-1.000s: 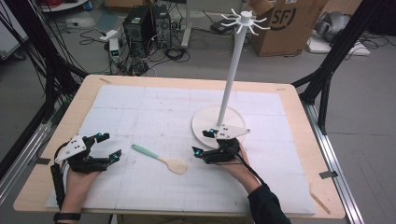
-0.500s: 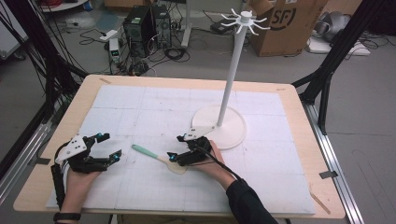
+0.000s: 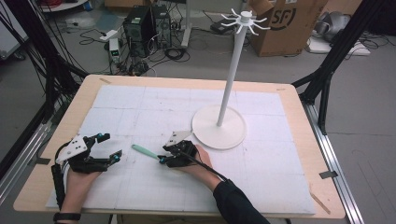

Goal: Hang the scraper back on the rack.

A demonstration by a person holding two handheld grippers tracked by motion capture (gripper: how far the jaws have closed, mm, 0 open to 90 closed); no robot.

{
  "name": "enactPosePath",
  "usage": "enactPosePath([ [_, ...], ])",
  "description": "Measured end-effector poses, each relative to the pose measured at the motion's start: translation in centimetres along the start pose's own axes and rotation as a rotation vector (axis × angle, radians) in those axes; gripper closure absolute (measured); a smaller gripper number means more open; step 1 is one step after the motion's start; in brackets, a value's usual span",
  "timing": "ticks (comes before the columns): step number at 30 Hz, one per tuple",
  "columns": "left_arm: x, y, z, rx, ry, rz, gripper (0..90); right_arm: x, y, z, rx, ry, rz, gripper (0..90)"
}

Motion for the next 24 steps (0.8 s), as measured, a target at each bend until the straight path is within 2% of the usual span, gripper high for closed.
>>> enactPosePath([
  [1,0.0,0.0,0.0,0.001,0.002,0.003,17.1,-0.1,0.1,0.1,-0.009,0.003,-0.002,60.9],
  [4,0.0,0.0,0.0,0.0,0.002,0.004,17.0,-0.1,0.3,0.2,-0.015,0.008,-0.016,62.1],
  [6,0.0,0.0,0.0,0.0,0.002,0.005,17.0,-0.1,0.8,0.6,0.0,0.039,-0.062,64.5],
  [10,0.0,0.0,0.0,-0.004,0.005,0.007,17.1,-0.3,0.9,0.7,0.003,0.042,-0.062,69.1],
  [11,0.0,0.0,0.0,-0.004,0.005,0.007,17.1,-0.3,1.1,0.7,-0.003,0.052,-0.059,74.1],
  [13,0.0,0.0,0.0,-0.004,0.005,0.006,17.1,-0.3,1.2,0.7,-0.004,0.052,-0.064,78.1],
  [20,0.0,-0.1,0.1,0.0,0.008,0.009,17.1,-0.3,1.0,0.7,-0.027,0.064,-0.012,80.7],
  [24,0.0,-0.1,0.1,-0.001,0.006,0.009,17.1,-0.4,0.9,0.5,-0.031,0.07,-0.019,81.2],
])
Point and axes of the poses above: each handheld gripper's, and its own axes: z roughly forward along the jaws, x roughly out of its underside, y roughly to its left, the point moved 4 cm from there along z, roughly forward along the jaws, and after that the axes turned 8 degrees about x, right-handed, at the moved point
